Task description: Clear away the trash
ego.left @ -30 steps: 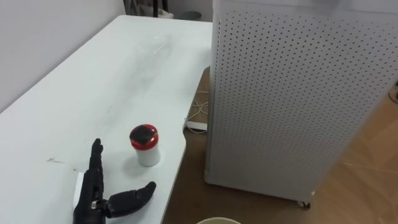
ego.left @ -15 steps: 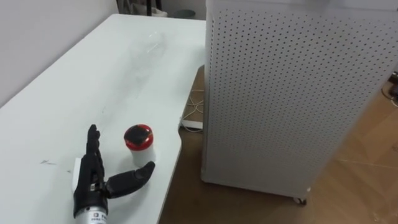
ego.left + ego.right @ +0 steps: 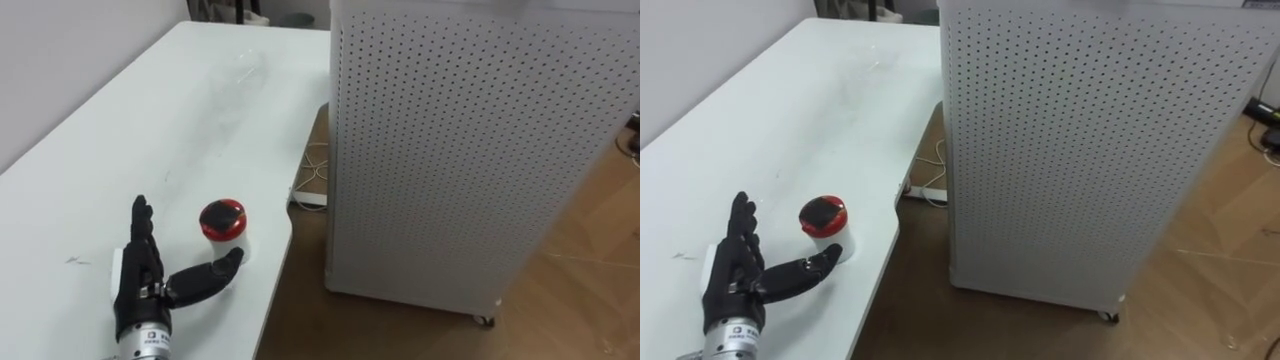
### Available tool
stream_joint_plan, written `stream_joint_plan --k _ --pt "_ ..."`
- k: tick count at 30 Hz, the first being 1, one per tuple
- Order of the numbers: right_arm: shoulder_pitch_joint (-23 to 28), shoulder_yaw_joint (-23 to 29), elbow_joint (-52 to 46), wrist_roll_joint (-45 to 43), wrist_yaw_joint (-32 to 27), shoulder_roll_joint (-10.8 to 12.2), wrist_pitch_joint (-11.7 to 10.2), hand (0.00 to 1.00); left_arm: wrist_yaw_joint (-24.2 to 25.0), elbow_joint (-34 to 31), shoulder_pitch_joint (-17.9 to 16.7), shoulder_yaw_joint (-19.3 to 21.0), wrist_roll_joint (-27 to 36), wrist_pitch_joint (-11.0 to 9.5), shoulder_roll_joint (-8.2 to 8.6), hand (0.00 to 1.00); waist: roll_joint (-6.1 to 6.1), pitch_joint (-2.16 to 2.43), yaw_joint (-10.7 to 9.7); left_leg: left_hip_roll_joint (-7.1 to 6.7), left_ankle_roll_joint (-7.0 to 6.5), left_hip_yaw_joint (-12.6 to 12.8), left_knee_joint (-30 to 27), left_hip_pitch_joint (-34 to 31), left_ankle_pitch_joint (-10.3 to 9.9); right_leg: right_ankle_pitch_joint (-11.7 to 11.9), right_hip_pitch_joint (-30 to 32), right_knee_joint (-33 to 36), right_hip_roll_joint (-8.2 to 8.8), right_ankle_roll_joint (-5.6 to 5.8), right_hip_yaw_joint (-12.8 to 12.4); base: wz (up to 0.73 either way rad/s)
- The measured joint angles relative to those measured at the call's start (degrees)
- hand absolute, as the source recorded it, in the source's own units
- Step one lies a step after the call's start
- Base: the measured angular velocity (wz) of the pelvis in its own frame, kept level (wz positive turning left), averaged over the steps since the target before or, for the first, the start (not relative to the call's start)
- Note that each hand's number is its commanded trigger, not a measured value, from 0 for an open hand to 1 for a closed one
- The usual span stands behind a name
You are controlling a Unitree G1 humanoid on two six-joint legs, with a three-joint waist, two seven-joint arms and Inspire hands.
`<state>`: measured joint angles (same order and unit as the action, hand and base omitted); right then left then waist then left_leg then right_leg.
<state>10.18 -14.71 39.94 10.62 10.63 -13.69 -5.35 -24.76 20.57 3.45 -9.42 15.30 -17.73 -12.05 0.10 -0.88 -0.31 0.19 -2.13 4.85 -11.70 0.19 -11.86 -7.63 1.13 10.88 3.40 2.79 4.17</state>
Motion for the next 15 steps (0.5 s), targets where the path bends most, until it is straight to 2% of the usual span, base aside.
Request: stream_joint_plan --k 10,15 --pt "0.0 0.0 0.62 -0.46 0.04 0.65 0.09 1.0 0.06 0.01 0.4 0.0 0.0 0.11 0.72 0.0 -0.24 -0.17 -1.0 0.03 0.0 0.53 0.3 0.2 0.0 0.01 0.17 -0.01 -0.05 -0.02 -0.38 -0.02" --pt "-0.11 0.02 0.59 -0.46 0.05 0.82 0.21 1.0 -0.23 -0.05 2.35 -0.06 -0.01 0.45 1.16 0.0 -0.47 -0.29 -1.07 0.03 0.0 0.74 0.36 -0.3 0.0 0.08 0.78 0.0 -0.1 -0.12 -0.48 -0.02"
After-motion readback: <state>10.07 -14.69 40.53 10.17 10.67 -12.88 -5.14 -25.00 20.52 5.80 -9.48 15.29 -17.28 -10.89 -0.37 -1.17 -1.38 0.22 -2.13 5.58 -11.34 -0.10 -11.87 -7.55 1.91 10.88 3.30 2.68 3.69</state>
